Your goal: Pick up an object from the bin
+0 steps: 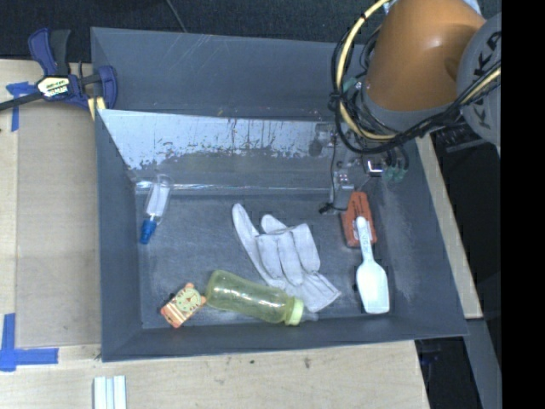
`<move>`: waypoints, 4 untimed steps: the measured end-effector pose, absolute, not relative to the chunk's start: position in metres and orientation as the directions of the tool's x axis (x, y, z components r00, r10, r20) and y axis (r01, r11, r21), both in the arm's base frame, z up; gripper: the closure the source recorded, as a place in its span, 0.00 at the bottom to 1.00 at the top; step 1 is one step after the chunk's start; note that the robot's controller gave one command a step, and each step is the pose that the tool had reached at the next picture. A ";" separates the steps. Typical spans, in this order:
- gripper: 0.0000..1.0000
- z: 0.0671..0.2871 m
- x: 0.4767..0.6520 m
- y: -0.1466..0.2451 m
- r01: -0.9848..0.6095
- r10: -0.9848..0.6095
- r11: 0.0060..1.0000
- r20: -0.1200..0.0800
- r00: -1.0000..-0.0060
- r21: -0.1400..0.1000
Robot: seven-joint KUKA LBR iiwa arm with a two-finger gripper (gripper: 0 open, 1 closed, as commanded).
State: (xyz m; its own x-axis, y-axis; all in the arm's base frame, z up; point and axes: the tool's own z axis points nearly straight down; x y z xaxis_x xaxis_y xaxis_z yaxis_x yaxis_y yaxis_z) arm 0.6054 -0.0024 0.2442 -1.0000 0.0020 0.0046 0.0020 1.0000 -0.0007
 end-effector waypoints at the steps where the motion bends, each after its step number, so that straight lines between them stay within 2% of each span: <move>1: 0.00 0.249 0.607 -0.002 0.002 0.002 1.000 -0.004 -1.000 -0.001; 2: 0.00 0.197 0.590 -0.012 0.008 0.008 1.000 -0.009 -1.000 0.000; 3: 0.00 0.130 0.607 -0.024 0.049 0.049 0.999 -0.008 -0.999 0.000; 4: 0.00 0.096 0.575 -0.010 0.004 0.004 1.000 -0.001 -1.000 -0.001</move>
Offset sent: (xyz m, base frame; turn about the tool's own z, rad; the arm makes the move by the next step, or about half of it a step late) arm -0.0459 -0.0251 -0.1409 0.0162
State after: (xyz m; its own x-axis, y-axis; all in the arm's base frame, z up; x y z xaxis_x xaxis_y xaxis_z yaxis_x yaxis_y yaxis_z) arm 0.5753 -0.0103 0.0960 -1.0000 0.0040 -0.0014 0.0040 1.0000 -0.0005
